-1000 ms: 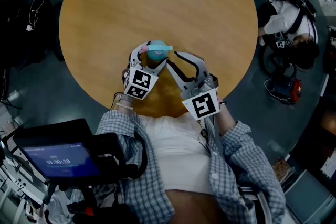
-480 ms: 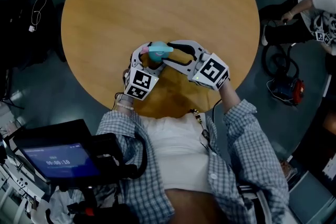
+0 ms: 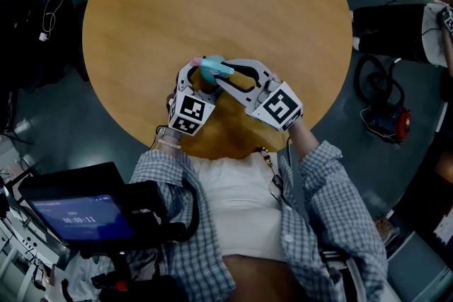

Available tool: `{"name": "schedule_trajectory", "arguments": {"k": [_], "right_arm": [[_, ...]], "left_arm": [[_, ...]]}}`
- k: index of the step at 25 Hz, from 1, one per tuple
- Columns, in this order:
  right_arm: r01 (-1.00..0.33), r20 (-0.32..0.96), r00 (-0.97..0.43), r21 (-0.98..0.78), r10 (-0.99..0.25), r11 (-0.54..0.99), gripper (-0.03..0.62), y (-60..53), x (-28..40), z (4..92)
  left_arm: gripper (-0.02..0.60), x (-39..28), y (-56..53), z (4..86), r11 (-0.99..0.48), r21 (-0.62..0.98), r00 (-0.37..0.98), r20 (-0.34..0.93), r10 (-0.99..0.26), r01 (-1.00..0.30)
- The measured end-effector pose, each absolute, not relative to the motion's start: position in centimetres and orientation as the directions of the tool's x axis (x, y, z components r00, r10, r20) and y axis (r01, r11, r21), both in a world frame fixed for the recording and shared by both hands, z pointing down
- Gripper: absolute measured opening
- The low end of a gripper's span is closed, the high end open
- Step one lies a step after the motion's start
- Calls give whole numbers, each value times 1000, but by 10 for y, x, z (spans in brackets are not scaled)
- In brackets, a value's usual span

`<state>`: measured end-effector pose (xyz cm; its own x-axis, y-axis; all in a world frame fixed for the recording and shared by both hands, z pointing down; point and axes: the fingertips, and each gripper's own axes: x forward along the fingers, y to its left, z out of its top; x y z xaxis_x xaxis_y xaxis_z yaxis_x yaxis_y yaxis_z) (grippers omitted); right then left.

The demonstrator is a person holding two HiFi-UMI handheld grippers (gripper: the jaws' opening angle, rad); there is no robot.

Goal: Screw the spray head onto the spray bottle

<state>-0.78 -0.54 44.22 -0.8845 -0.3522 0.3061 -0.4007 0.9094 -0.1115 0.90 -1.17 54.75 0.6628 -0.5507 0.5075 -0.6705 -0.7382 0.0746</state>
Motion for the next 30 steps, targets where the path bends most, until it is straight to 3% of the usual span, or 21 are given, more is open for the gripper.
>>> {"name": "schedule_trajectory", "arguments": {"k": [6, 10, 13, 16, 17, 20, 22, 26, 30], "right_arm": [[-742, 310, -642, -24, -701, 670, 114, -5, -8, 442], [-800, 304, -574, -11, -760, 599, 114, -3, -10, 444], [-713, 302, -673, -21, -676, 701, 128, 2, -13, 444], [-561, 320, -791, -42, -521, 827, 230, 9, -7, 443], [-506, 338, -819, -45, -463, 862, 233, 10, -4, 445], [-351, 382, -870, -36, -312, 936, 228, 3, 5, 448], [-274, 382, -894, -49, -235, 961, 169, -4, 5, 443], [-139, 384, -919, -112, -86, 984, 164, -6, -8, 444], [-123, 389, -918, -100, -75, 987, 124, -4, -14, 446]], "left_arm": [[373, 8, -13, 547, -709, 71, 637, 510, -578, -701], [373, 7, -12, 548, -704, 80, 637, 506, -581, -706], [373, 8, -12, 549, -719, 80, 649, 508, -567, -691], [373, 9, -11, 549, -736, 78, 662, 508, -551, -672], [373, 10, -11, 549, -743, 78, 668, 507, -545, -665], [373, 11, -12, 548, -761, 77, 684, 504, -528, -644], [373, 12, -11, 548, -771, 78, 692, 504, -517, -632], [373, 12, -10, 548, -784, 79, 703, 504, -502, -616], [373, 12, -9, 549, -779, 80, 699, 503, -507, -622]]}}
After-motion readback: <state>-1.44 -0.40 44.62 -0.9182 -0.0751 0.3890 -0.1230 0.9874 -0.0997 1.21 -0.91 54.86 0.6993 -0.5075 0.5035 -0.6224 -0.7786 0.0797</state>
